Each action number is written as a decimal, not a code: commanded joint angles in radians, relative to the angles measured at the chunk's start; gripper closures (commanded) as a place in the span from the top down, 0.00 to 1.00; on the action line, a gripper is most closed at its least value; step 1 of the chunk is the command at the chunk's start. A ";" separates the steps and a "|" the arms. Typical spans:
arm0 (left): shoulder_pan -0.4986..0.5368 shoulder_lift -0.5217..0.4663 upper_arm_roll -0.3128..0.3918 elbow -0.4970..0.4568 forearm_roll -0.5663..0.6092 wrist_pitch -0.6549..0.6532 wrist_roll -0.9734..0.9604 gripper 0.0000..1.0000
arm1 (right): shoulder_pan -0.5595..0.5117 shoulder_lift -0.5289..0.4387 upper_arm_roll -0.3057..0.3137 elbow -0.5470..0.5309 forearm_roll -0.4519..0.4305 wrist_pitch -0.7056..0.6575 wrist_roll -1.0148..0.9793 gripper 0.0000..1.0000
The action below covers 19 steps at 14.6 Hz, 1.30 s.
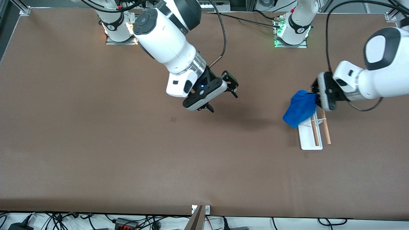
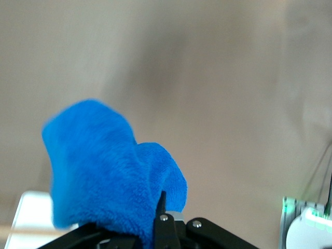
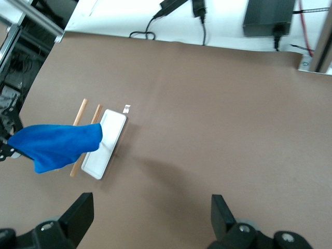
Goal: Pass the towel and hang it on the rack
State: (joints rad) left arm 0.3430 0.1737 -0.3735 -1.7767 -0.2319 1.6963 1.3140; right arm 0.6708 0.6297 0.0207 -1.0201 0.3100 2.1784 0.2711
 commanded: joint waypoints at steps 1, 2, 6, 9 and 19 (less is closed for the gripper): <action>0.037 0.020 -0.008 0.013 0.106 0.003 -0.094 0.01 | -0.031 -0.021 -0.059 -0.005 -0.012 -0.107 0.045 1.00; 0.036 0.020 -0.010 0.013 0.161 0.006 -0.167 0.01 | -0.028 -0.024 -0.102 -0.006 -0.043 -0.150 0.043 1.00; 0.011 0.065 -0.024 0.016 0.279 0.020 -0.314 0.01 | -0.063 -0.031 -0.212 -0.018 -0.134 -0.330 0.022 1.00; -0.022 0.067 -0.028 0.048 0.276 0.016 -0.360 0.01 | -0.126 -0.031 -0.243 -0.017 -0.172 -0.419 -0.045 1.00; 0.083 0.171 -0.015 0.036 0.339 0.098 -0.280 0.01 | -0.227 -0.090 -0.351 -0.017 -0.192 -0.564 -0.107 1.00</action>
State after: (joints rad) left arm 0.4138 0.3151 -0.3808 -1.7589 0.0785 1.7730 1.0081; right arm 0.4619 0.5664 -0.3336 -1.0216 0.1270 1.6565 0.1824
